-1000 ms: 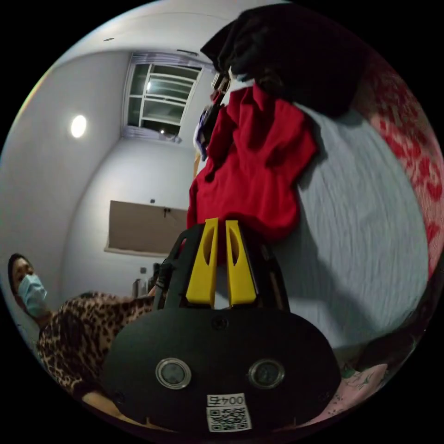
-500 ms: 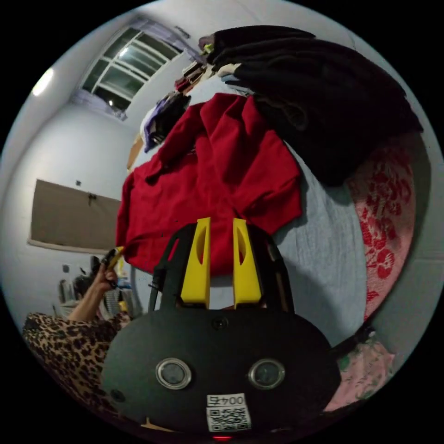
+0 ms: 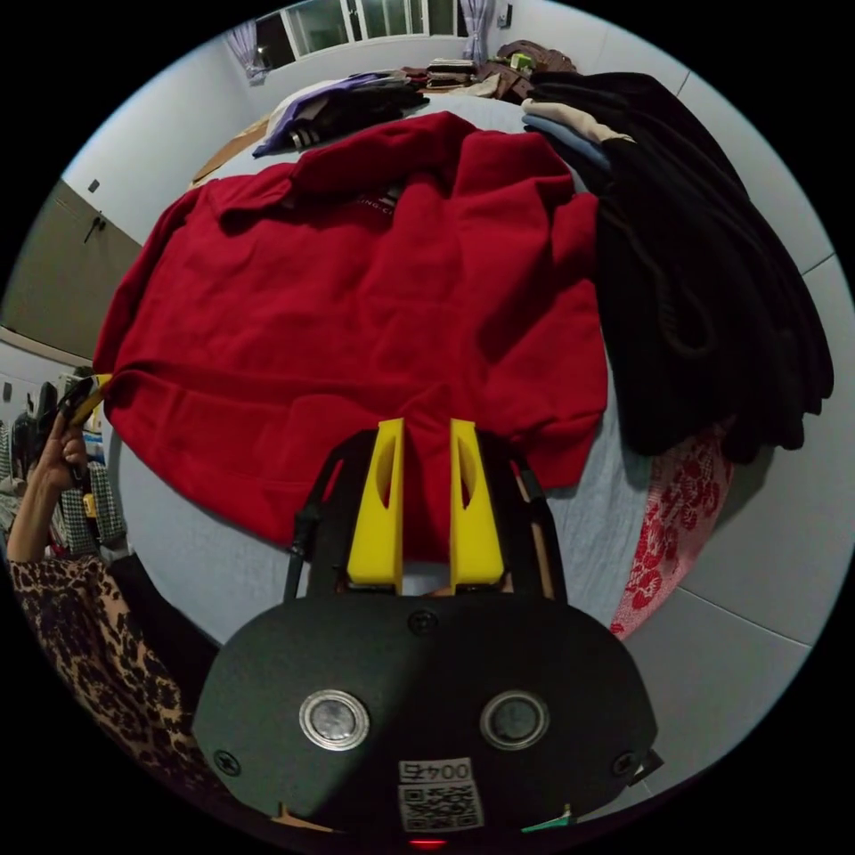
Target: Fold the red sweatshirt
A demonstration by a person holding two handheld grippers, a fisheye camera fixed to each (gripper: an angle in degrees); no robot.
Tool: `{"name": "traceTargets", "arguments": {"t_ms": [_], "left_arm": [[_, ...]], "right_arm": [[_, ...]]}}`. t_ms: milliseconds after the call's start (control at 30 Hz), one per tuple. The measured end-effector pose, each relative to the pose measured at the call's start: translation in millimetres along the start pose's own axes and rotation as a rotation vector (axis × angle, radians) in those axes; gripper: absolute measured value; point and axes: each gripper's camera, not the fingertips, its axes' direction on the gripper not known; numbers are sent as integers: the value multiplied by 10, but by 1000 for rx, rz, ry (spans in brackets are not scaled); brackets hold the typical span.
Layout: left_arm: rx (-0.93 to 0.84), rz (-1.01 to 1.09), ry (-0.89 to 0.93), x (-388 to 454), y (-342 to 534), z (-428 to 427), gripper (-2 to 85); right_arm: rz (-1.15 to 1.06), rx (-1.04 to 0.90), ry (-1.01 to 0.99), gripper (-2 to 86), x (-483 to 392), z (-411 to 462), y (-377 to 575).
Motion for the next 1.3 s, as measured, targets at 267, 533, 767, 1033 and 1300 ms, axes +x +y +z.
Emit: {"name": "traceTargets", "arguments": {"t_ms": [267, 533, 767, 1033, 1300], "left_arm": [[5, 0, -8, 114, -30, 90, 22], [-38, 22, 49, 276, -46, 16, 22], [-304, 153, 134, 202, 239, -280, 17], [-376, -16, 6, -290, 698, -12, 16], [-331, 18, -29, -86, 899, 69, 17]], "right_arm": [[0, 0, 28, 68, -18, 56, -100], [209, 231, -360, 14, 932, -786, 598], [200, 97, -586, 1, 1302, -652, 2058], [320, 20, -698, -1, 1533, -86, 2647], [324, 27, -920, 116, 1879, -90, 2529]]}}
